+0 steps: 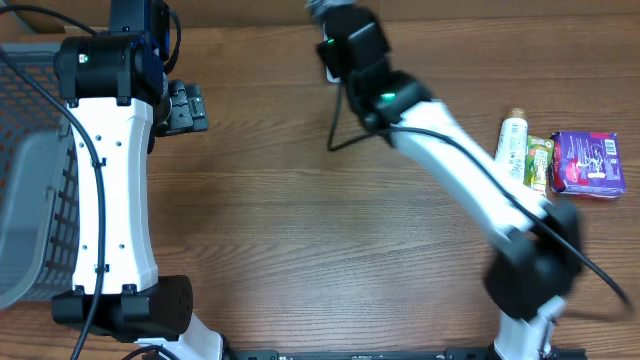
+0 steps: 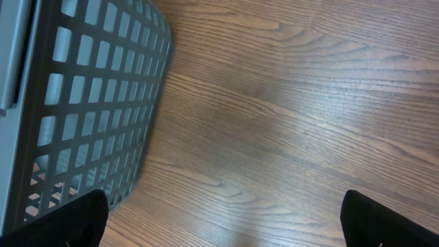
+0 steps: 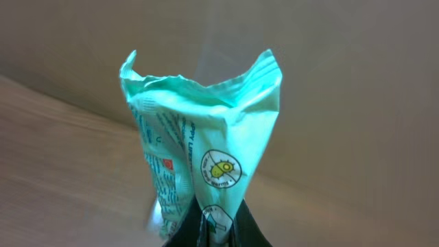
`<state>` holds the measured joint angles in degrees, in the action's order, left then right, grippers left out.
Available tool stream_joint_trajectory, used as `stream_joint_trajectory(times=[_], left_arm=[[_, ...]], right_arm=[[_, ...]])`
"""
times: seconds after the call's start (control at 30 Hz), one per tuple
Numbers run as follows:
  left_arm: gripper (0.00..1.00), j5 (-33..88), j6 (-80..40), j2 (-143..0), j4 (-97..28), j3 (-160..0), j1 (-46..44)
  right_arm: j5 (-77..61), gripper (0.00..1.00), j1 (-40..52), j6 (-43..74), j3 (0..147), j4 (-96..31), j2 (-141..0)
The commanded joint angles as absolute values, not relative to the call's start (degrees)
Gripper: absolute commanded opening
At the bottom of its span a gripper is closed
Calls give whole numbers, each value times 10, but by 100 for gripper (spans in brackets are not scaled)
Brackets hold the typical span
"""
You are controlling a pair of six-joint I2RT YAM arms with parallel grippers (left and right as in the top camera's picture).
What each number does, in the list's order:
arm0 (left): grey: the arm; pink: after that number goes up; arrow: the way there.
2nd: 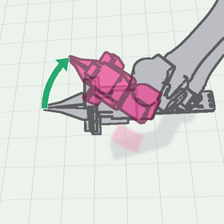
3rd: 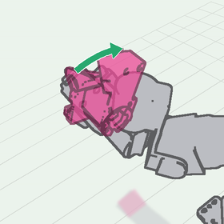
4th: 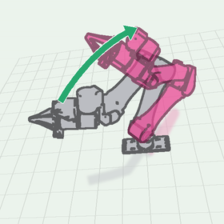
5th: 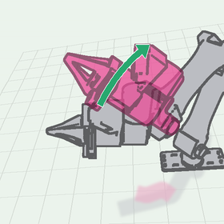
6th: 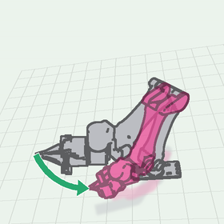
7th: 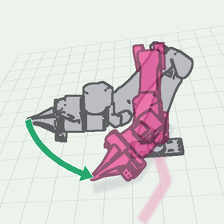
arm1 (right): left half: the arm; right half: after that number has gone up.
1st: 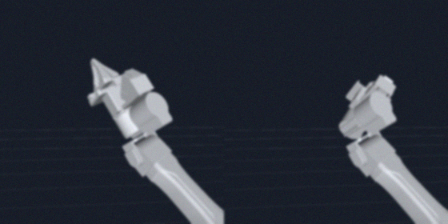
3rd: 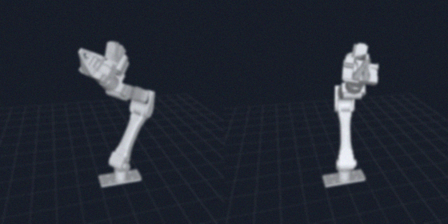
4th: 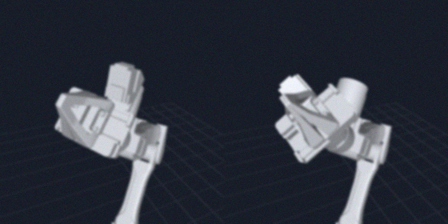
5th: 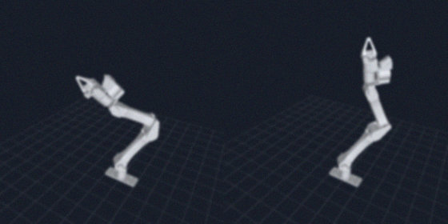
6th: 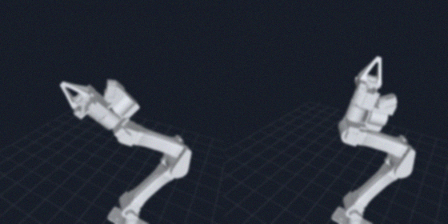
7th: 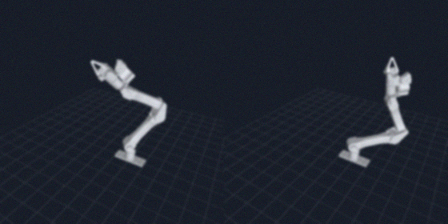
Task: Scan the item barcode
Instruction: 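Carry the wipes pack right and drop it by the other items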
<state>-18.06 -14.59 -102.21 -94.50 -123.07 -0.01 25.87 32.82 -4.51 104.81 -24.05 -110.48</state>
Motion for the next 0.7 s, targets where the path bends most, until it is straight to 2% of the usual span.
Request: stream_joint_trajectory(times=[0.0, 0.17, 0.23, 0.5, 0.67], left_arm=[[100, -184, -139, -1014, -944, -1239, 0], [100, -184, -139, -1014, -944, -1239, 0], [100, -184, -139, -1014, -944, -1239, 0], [99, -184, -139, -1014, -944, -1239, 0], [100, -184, -139, -1014, -944, -1239, 0]], right_arm=[[229, 4, 284, 259, 1058, -345, -1034], [172, 4, 167, 521, 1058, -617, -990], [165, 4, 120, 565, 1053, -675, -991], [65, 4, -71, 568, 924, -650, -991], [20, 4, -152, 568, 872, -639, -991]])
